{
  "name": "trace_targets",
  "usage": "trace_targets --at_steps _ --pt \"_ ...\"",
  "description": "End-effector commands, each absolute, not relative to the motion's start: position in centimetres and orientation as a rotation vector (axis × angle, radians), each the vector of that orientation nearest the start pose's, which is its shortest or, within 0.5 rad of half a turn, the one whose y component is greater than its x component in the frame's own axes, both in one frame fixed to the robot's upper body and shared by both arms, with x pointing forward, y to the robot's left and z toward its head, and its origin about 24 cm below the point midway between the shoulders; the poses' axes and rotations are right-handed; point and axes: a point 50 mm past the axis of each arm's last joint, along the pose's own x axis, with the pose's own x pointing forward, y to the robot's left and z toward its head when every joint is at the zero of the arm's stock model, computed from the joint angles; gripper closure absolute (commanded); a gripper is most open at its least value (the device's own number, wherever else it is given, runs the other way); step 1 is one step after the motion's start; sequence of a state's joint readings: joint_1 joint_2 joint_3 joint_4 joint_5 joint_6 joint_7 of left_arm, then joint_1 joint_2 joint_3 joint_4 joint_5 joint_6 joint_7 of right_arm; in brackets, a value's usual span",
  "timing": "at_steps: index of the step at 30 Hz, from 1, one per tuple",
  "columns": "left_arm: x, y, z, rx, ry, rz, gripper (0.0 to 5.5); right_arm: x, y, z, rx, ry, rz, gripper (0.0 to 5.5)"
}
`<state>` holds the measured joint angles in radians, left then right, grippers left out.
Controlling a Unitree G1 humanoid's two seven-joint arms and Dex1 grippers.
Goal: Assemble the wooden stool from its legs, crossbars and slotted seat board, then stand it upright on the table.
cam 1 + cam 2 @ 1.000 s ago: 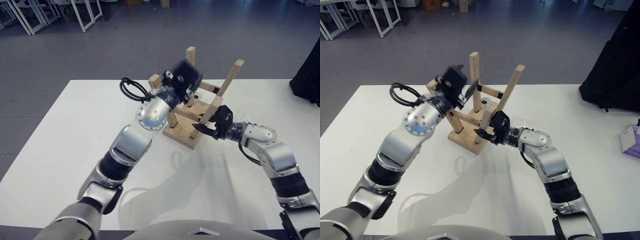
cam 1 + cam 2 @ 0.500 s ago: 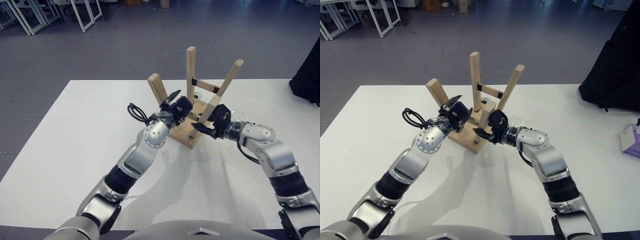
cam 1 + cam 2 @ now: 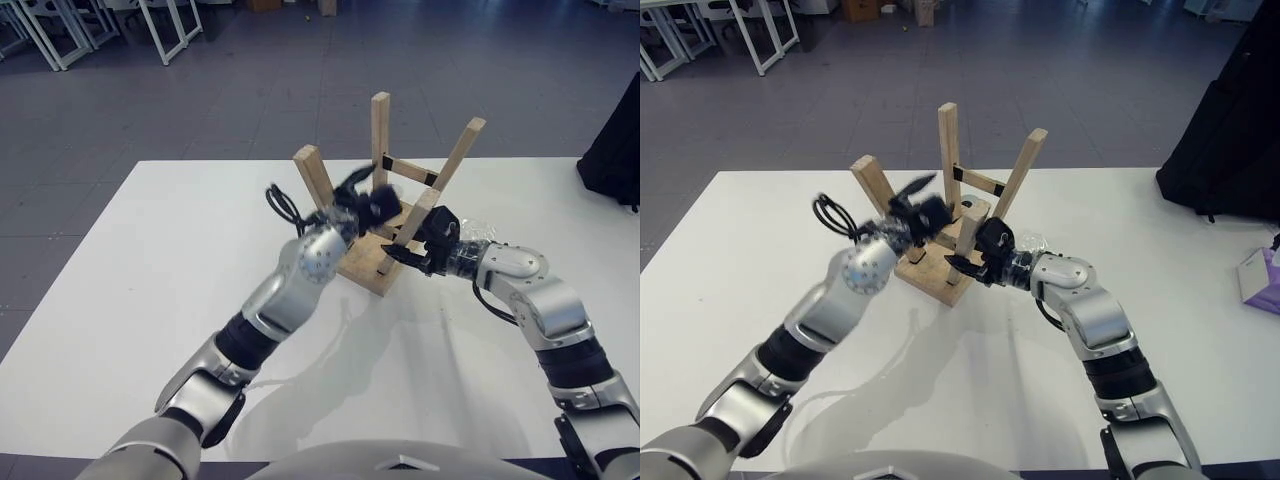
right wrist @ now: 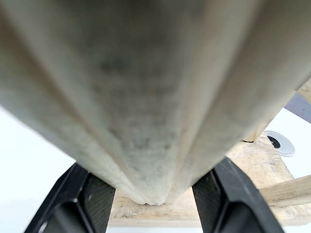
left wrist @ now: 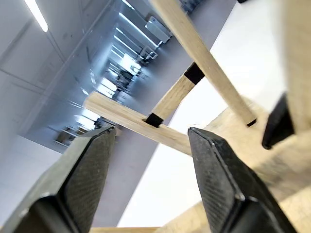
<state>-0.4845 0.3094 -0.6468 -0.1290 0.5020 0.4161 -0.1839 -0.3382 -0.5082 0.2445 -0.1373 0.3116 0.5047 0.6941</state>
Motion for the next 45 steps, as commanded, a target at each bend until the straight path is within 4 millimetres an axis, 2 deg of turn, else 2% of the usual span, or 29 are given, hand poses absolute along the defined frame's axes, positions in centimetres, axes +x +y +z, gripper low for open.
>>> trace_targets --at_steps 1,3,5,7,8,9,10,12,13,14,15,16,18,19,21,24,26,28,30,32,34,35,36,37,39,40,43,45 --pt "26.8 4.6 6.2 0.997 0.053 -0.695 2.72 26.6 -14.1 6.2 -0.246 0.490 0.944 3.46" --pt "27.3 4.5 7.9 0.919 0.006 -0.659 2.72 26.2 -14.6 5.1 -0.253 0.536 0.939 3.46" --pt "27.8 4.7 10.7 0.808 -0.069 -0.598 2.72 25.1 -15.9 2.4 -0.248 0.682 0.947 3.46" --pt "28.3 5.5 14.5 0.665 -0.172 -0.532 2.72 22.3 -18.2 -1.3 -0.247 0.931 0.987 3.46" --pt "28.4 5.9 16.0 0.613 -0.211 -0.510 2.72 21.1 -18.9 -2.4 -0.237 1.016 1.010 3.46" --pt "28.5 6.7 18.4 0.578 -0.273 -0.468 2.72 20.0 -19.6 -3.2 -0.226 1.091 1.040 3.46" --pt "28.6 7.8 22.2 0.485 -0.366 -0.400 2.72 19.3 -20.4 -4.0 -0.238 1.138 1.036 3.46" --pt "28.0 9.9 28.5 0.257 -0.531 -0.324 2.72 19.1 -21.7 -4.5 -0.279 1.164 1.021 3.46" --pt "27.6 10.6 30.6 0.145 -0.591 -0.325 2.72 19.3 -21.9 -4.4 -0.287 1.153 1.020 3.46" --pt "27.2 11.5 33.0 -0.045 -0.656 -0.326 2.72 19.8 -22.0 -3.9 -0.293 1.130 1.028 3.46" --pt "26.7 12.4 34.9 -0.202 -0.704 -0.325 2.72 20.4 -22.0 -3.5 -0.301 1.109 1.038 3.46" --pt "26.3 13.4 36.4 -0.287 -0.744 -0.306 2.72 20.9 -21.9 -3.1 -0.308 1.086 1.044 3.46" --pt "25.9 15.8 37.8 -0.268 -0.770 -0.218 2.72 21.8 -21.5 -1.9 -0.285 1.037 1.075 3.46" --pt "26.2 17.0 37.5 -0.212 -0.737 -0.165 2.72 22.1 -21.2 -1.1 -0.274 1.012 1.103 3.46" --pt "27.9 19.9 33.5 -0.107 -0.559 -0.028 2.72 22.6 -20.4 0.8 -0.253 0.949 1.166 3.46" --pt "29.5 22.7 24.8 -0.038 -0.279 0.093 2.72 23.4 -19.7 3.0 -0.233 0.873 1.218 3.46" --pt "29.5 23.2 18.7 -0.028 -0.104 0.119 2.72 24.0 -19.4 4.4 -0.249 0.832 1.244 3.46" --pt "29.2 22.8 15.2 -0.005 -0.013 0.131 2.72 24.1 -19.2 5.3 -0.263 0.811 1.259 3.46" --pt "29.3 22.1 13.6 0.002 0.022 0.124 2.72 24.2 -19.0 5.6 -0.272 0.805 1.267 3.46" --pt "29.2 19.1 12.6 -0.050 0.047 -0.029 2.72 24.1 -18.7 5.7 -0.290 0.805 1.281 3.46" --pt "28.0 14.2 12.1 -0.130 0.041 -0.322 2.72 24.1 -18.3 5.9 -0.301 0.796 1.299 3.46" --pt "26.8 11.4 11.1 -0.147 0.090 -0.492 2.72 24.2 -18.0 6.3 -0.303 0.782 1.307 3.46" --pt "25.7 9.6 10.1 -0.148 0.137 -0.605 2.72 24.3 -17.8 6.6 -0.304 0.769 1.313 3.46" --pt "24.9 8.6 8.9 -0.128 0.198 -0.674 2.72 24.4 -17.7 6.9 -0.311 0.756 1.314 3.46" --pt "24.1 8.4 7.5 -0.061 0.266 -0.710 2.72 24.6 -17.6 7.1 -0.322 0.746 1.313 3.46" --pt "24.1 9.1 6.9 -0.012 0.294 -0.687 2.72 24.5 -17.7 7.0 -0.329 0.744 1.314 3.46" --pt "25.2 14.1 5.5 0.156 0.352 -0.507 2.72 24.2 -17.6 6.2 -0.327 0.633 1.349 3.46" --pt "25.6 16.4 5.4 0.205 0.369 -0.433 2.72 24.1 -17.3 5.6 -0.273 0.587 1.389 3.46"
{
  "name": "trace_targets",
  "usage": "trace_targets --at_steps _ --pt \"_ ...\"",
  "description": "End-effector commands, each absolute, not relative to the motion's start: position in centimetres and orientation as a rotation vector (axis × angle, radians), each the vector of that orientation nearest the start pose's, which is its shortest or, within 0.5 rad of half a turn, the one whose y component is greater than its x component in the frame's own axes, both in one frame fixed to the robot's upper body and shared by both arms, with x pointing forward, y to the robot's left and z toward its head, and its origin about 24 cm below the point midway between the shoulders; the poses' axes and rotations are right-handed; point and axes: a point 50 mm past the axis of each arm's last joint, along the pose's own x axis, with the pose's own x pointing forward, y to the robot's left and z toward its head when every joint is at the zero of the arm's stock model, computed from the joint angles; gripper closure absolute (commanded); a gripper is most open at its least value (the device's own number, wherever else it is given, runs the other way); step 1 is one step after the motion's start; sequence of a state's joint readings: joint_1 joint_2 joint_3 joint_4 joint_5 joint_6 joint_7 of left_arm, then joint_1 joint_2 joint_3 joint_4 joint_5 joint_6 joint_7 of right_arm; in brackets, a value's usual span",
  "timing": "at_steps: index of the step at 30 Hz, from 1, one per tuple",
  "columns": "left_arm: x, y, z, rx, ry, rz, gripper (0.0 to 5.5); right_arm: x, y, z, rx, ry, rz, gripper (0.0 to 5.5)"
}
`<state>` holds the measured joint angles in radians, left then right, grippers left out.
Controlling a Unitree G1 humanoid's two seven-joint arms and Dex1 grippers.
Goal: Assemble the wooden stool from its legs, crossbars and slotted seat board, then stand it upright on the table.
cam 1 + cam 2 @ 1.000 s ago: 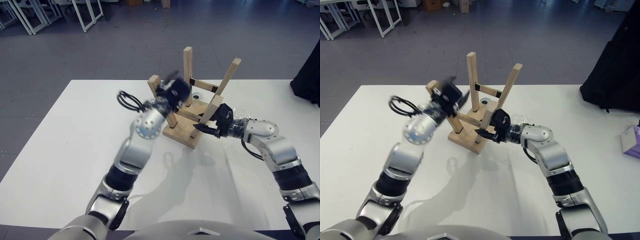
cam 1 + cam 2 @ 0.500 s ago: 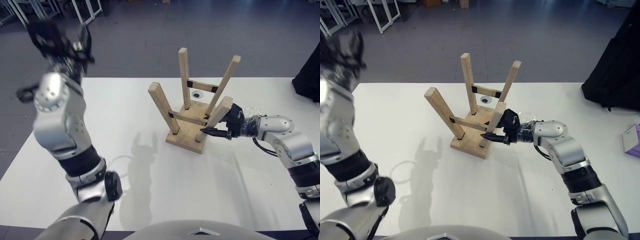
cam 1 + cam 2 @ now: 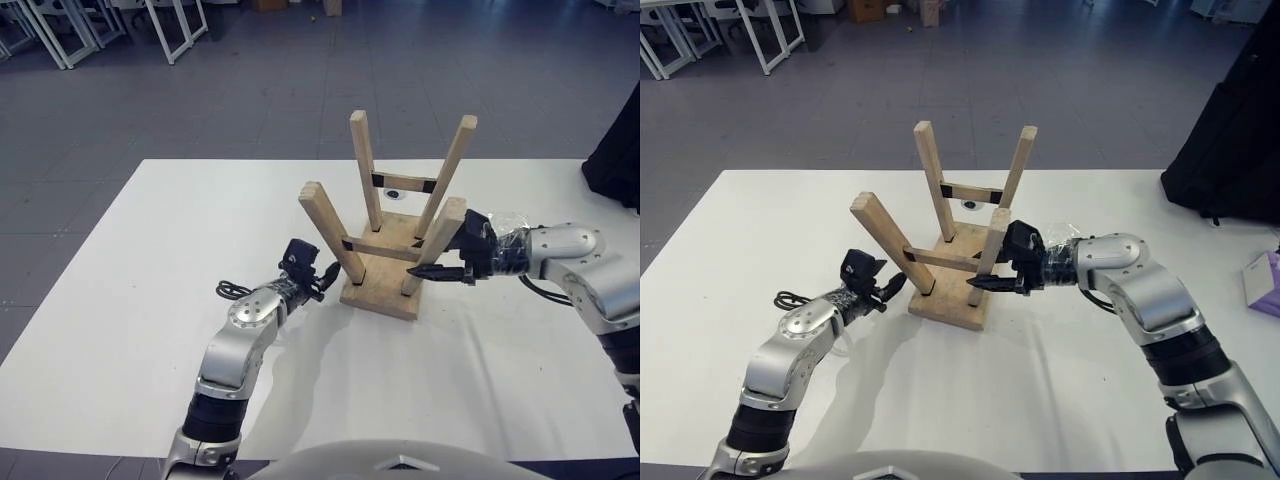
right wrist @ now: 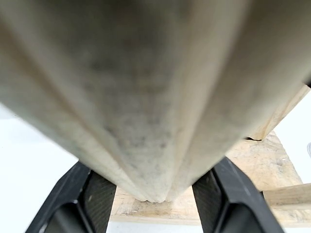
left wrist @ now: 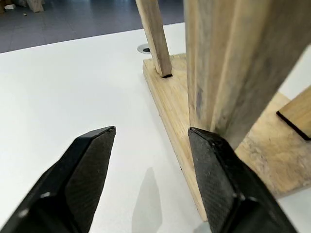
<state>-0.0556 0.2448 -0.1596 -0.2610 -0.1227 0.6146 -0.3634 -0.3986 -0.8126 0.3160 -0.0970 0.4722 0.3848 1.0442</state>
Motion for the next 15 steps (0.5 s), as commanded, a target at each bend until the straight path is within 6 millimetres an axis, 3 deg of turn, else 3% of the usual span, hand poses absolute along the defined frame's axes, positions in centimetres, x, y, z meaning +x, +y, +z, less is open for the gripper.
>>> trace_targets --at_steps 1,4,10,15 --pt "25.6 17.1 5.4 0.215 0.376 -0.420 2.72 24.5 -17.1 5.5 -0.256 0.570 1.405 3.46" --pt "25.3 17.7 4.9 0.244 0.408 -0.433 2.72 26.7 -16.2 6.0 -0.245 0.465 1.416 3.46" --pt "25.4 17.0 4.8 0.261 0.413 -0.487 2.72 30.7 -14.8 8.7 -0.356 0.249 1.414 3.46" --pt "25.3 16.7 4.5 0.260 0.414 -0.489 2.76 31.8 -15.8 9.2 -0.568 0.243 1.453 2.49"
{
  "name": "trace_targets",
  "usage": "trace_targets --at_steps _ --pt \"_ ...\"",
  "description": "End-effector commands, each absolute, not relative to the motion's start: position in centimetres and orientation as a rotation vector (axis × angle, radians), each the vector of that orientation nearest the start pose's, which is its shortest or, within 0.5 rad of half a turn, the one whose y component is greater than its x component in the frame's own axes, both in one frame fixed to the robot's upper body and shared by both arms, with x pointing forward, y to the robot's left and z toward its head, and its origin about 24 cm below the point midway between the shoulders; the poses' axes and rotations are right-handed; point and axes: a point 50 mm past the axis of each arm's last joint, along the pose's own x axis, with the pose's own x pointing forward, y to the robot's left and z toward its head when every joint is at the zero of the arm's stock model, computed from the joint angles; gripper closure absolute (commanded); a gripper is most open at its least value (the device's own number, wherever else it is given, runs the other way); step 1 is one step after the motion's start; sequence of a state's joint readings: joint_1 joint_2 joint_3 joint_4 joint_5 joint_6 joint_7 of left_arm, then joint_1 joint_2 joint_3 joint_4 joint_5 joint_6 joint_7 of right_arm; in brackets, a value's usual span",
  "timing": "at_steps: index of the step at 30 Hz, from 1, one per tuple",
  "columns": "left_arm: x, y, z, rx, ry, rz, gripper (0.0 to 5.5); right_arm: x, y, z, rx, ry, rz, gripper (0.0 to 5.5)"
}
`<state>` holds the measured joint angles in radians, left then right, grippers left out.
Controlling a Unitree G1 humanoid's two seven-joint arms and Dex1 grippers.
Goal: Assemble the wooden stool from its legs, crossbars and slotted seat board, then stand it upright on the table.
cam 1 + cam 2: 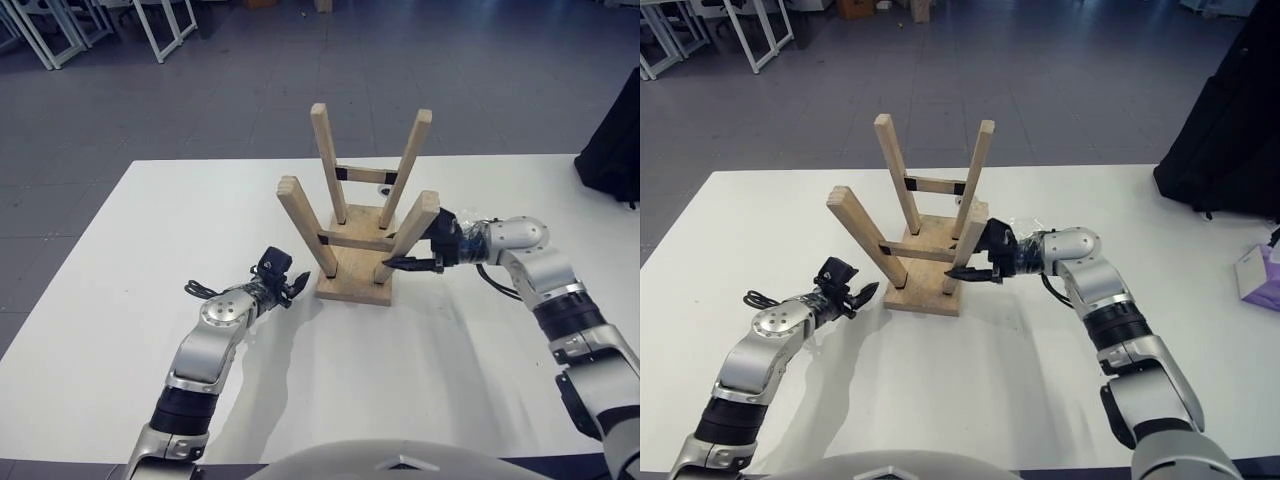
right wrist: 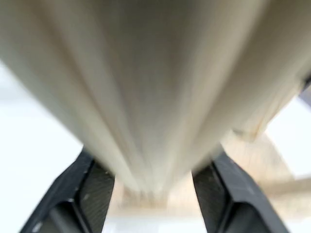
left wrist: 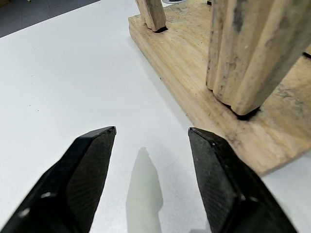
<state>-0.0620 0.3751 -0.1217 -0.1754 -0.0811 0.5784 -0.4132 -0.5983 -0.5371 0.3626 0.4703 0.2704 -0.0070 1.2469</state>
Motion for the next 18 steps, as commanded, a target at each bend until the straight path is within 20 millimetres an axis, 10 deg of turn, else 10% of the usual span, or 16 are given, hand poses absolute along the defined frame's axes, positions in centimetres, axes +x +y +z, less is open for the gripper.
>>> trace_targets --at_steps 1,7,18 --pt "25.3 16.7 4.4 0.258 0.413 -0.485 2.76 31.7 -16.4 8.8 -0.627 0.278 1.462 2.33" --pt "22.9 16.0 3.1 0.240 0.582 -0.645 2.76 32.3 -21.5 10.0 -0.888 0.501 1.253 1.39" --pt "22.9 13.8 6.2 -0.092 0.508 -0.690 2.76 29.8 -21.3 10.8 -0.596 0.344 0.800 1.39"
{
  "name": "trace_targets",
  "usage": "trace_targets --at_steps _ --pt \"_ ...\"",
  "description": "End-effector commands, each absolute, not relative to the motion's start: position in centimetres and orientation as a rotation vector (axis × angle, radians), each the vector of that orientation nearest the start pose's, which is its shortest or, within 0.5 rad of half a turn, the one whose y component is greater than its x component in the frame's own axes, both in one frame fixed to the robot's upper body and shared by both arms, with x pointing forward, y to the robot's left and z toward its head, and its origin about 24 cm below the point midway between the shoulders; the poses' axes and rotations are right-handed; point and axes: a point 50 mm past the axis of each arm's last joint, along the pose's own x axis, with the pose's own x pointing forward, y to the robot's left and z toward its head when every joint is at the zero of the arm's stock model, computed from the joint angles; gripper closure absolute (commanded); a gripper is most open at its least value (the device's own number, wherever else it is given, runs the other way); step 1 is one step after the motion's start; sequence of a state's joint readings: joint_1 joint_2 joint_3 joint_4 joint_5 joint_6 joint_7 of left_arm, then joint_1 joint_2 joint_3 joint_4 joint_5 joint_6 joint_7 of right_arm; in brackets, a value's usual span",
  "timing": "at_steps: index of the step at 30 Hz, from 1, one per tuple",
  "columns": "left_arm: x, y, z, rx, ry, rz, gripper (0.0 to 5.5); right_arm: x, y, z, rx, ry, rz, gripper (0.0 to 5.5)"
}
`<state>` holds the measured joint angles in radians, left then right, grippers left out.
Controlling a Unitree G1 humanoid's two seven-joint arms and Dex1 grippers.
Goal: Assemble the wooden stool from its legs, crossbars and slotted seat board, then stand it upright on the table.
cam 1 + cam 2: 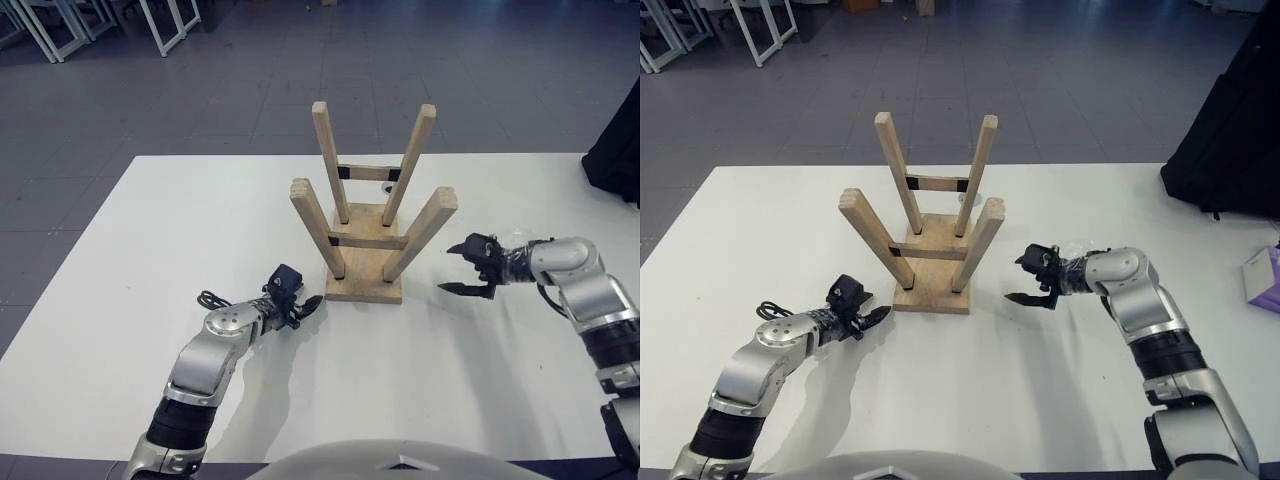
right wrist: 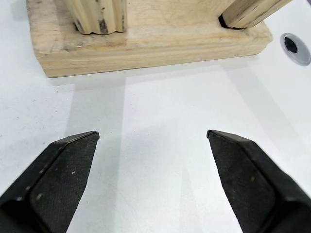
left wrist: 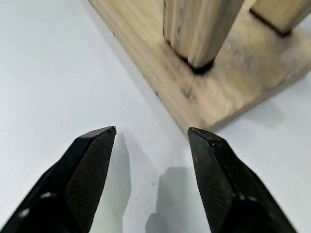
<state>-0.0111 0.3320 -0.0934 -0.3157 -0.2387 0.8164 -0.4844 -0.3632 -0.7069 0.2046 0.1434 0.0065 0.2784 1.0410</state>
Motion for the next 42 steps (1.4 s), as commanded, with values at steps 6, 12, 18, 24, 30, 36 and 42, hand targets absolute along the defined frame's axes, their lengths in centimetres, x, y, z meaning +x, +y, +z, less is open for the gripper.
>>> trace_targets --at_steps 6,12,18,24,30,36,42 --pt "22.8 12.4 6.2 -0.040 0.545 -0.752 2.76 31.8 -20.5 15.8 -0.347 0.124 0.422 1.39" --pt "24.6 11.6 3.8 0.121 0.559 -0.667 2.76 31.2 -17.2 22.6 0.082 -0.103 0.372 1.39" --pt "22.9 10.8 2.7 0.123 0.595 -0.715 2.76 28.1 -14.5 28.5 0.379 -0.345 0.427 1.39" --pt "22.7 11.0 2.7 0.137 0.601 -0.721 2.76 26.9 -13.8 18.3 0.221 0.052 0.421 1.39" --pt "22.6 11.3 2.5 0.146 0.606 -0.717 2.76 26.2 -13.0 16.4 0.298 0.076 0.418 1.39" --pt "21.6 11.6 1.9 0.138 0.630 -0.700 2.76 27.0 -14.1 25.2 0.487 -0.267 0.415 1.39" --pt "20.8 12.1 1.6 0.110 0.642 -0.665 2.76 27.8 -17.4 28.1 0.386 -0.359 0.330 1.39"
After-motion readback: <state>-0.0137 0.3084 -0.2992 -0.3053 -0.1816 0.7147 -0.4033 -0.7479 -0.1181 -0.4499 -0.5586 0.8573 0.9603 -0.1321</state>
